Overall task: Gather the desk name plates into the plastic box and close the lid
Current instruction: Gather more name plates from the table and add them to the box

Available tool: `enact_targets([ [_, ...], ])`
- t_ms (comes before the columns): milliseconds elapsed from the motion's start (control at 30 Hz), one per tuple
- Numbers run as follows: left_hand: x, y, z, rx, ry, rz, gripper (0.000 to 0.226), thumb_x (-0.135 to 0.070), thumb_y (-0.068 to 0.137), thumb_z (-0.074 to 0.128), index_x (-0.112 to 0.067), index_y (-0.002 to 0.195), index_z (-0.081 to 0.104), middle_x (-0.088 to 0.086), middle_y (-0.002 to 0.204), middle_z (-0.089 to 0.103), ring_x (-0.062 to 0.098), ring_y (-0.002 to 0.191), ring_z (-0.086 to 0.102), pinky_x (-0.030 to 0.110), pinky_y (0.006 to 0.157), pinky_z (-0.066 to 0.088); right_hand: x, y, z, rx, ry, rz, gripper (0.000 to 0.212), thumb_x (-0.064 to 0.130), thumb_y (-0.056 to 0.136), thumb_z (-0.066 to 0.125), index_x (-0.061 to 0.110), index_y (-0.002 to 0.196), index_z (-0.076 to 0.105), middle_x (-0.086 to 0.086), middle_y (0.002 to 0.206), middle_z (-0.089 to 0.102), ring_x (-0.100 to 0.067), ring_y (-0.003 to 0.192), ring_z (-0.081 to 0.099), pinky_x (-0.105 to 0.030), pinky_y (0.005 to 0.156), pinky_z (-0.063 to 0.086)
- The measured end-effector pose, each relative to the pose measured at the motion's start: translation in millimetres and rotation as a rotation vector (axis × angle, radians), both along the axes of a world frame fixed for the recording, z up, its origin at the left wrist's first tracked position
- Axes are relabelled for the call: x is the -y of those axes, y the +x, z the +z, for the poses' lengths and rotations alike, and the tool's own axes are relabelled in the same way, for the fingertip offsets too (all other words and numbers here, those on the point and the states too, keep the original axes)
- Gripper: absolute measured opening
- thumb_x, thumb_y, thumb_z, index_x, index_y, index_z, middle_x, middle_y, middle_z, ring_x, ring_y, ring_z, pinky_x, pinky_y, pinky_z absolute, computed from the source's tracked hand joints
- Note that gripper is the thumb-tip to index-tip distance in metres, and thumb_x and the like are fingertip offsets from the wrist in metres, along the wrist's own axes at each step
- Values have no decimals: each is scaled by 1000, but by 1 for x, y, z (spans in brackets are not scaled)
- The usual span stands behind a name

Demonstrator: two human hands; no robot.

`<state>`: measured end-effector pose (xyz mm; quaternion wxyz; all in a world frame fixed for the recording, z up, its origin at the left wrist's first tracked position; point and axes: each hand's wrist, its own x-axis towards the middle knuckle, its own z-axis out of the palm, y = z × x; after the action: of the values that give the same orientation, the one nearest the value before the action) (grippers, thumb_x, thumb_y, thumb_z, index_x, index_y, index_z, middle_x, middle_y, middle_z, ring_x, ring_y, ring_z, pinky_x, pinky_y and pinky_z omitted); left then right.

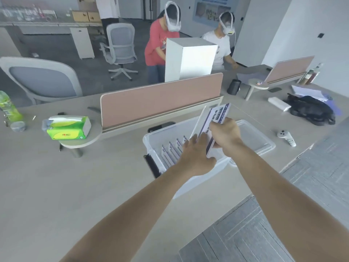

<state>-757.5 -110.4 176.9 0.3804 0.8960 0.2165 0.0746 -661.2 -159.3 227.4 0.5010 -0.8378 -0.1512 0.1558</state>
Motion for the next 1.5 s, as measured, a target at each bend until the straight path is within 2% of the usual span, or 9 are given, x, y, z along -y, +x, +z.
enact_targets([
  [233,42,97,-34,65,195,139,75,7,75,38,0,147,20,13,138,44,30,131,37,48,116,16,27,86,-9,-117,53,93,25,10,74,46,10,85,68,-8,79,71,-27,61,70,-41,50,61],
  [467,73,148,-38,67,227,240,77,8,80,40,2,151,12,11,151,31,26,139,29,44,120,8,32,153,-8,-215,36,179,17,23,87,47,14,79,58,-10,82,69,-29,69,72,-45,50,61],
  [700,60,184,-56,5,-22,405,63,-23,86,45,-22,143,19,12,144,28,37,136,22,48,113,25,3,195,-31,-109,-112,293,14,13,86,45,7,80,56,-8,66,60,-19,37,62,-29,31,49],
  [800,41,199,-57,-3,-224,496,92,-52,78,57,-26,151,7,13,155,8,30,144,7,47,116,19,-19,213,-44,-100,-156,352,9,15,80,47,10,80,54,-8,63,54,-23,42,65,-51,48,59],
  [900,4,212,-59,110,-587,561,113,-53,61,64,-20,153,7,8,150,24,27,144,18,44,112,26,-44,230,-52,-37,-245,411,12,23,72,48,15,81,52,-10,68,51,-28,55,68,-60,58,58],
  [1033,-33,221,-67,128,-761,593,95,-43,64,81,-21,140,29,-5,116,38,18,114,47,33,86,44,-81,245,-57,43,-341,514,14,29,74,47,18,68,42,1,52,39,-23,44,49,-60,74,58],
  [1200,-57,235,-73,214,-888,621,56,-24,82,77,-32,106,27,-18,83,39,2,74,47,19,56,31,-112,263,-62,-111,-378,677,83,80,78,31,7,95,68,-8,79,75,-27,66,75,-44,72,62],
  [1333,-65,238,-74,283,-956,636,44,-25,79,79,-33,109,47,-14,96,58,6,95,61,20,74,43,-126,283,-68,-132,-339,769,96,90,74,24,14,118,64,-13,98,71,-26,63,75,-41,64,63],
  [1500,-54,251,-63,380,-1020,684,62,-20,85,71,-26,135,35,-14,99,54,2,93,54,29,91,35,-136,298,-69,-34,-257,937,83,77,88,30,5,116,60,-13,97,66,-30,85,68,-53,90,55],
])
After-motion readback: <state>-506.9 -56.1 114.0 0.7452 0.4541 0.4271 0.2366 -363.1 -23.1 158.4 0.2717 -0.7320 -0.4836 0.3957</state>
